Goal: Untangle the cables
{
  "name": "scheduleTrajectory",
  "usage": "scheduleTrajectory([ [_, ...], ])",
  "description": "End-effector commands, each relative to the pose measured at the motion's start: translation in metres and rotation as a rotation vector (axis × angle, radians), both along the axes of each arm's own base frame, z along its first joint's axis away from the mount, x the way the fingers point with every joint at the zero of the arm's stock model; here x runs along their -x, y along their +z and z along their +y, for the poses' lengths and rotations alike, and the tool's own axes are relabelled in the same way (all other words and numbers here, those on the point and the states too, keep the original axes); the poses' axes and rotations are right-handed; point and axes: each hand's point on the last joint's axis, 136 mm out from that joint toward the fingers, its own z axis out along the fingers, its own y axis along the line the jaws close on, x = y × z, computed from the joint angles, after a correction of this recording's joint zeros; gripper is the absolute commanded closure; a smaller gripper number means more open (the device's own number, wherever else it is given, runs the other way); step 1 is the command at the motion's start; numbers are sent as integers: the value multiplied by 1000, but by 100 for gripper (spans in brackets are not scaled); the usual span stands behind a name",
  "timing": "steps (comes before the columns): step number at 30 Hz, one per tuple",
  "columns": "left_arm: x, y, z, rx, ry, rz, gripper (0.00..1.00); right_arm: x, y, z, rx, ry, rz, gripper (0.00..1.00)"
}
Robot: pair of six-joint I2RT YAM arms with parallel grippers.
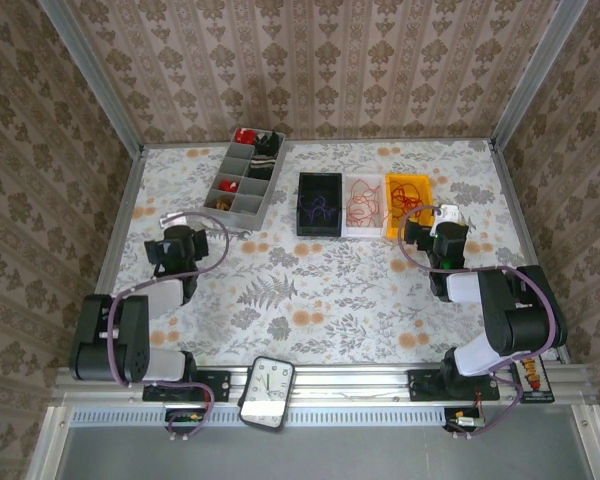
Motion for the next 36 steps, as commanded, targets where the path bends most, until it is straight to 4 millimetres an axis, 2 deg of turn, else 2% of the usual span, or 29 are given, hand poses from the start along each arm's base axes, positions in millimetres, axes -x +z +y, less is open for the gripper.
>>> scheduleTrajectory([
  [1, -28, 23, -18, -8, -132, -143, 0, -4, 6, 6, 5, 27, -24, 0],
  [3, -31, 6, -22, 1, -203, -166, 0, -4, 6, 6, 4, 28, -24, 0],
  [4, -28, 2, -17, 33, -171, -139, 0, -4, 6, 6, 5, 27, -23, 0],
  [36, -30, 5, -16, 29, -175, -158, 0, -4, 7, 8, 20, 30, -31, 0],
])
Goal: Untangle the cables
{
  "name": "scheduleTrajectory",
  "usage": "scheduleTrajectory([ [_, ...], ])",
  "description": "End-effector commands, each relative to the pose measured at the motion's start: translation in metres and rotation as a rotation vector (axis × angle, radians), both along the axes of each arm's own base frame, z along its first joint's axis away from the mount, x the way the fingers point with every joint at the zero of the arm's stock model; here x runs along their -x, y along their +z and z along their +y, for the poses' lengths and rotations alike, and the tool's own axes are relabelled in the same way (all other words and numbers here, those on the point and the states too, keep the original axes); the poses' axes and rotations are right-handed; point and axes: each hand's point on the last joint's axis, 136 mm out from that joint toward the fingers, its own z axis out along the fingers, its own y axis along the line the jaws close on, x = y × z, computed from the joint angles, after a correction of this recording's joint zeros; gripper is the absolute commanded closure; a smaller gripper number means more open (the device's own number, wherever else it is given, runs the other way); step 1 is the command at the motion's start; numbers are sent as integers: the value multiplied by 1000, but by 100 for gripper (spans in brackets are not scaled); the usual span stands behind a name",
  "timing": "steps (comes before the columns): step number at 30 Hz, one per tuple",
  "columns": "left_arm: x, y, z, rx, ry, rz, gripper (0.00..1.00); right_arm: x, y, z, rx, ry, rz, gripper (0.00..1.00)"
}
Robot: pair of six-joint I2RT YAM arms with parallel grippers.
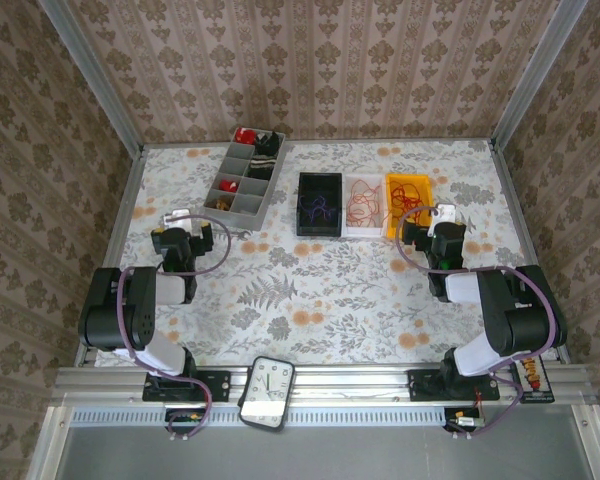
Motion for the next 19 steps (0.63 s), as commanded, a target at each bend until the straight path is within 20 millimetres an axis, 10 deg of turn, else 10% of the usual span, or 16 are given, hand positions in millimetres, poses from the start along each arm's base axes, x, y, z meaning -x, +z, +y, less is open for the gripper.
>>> scheduleTrajectory([
  [1, -3, 8, 0, -3, -12, -29, 0, -3, 7, 1, 4, 5, -32, 0],
  [19, -2, 8, 0, -3, -11, -30, 0, -5, 6, 7, -5, 51, -24, 0],
])
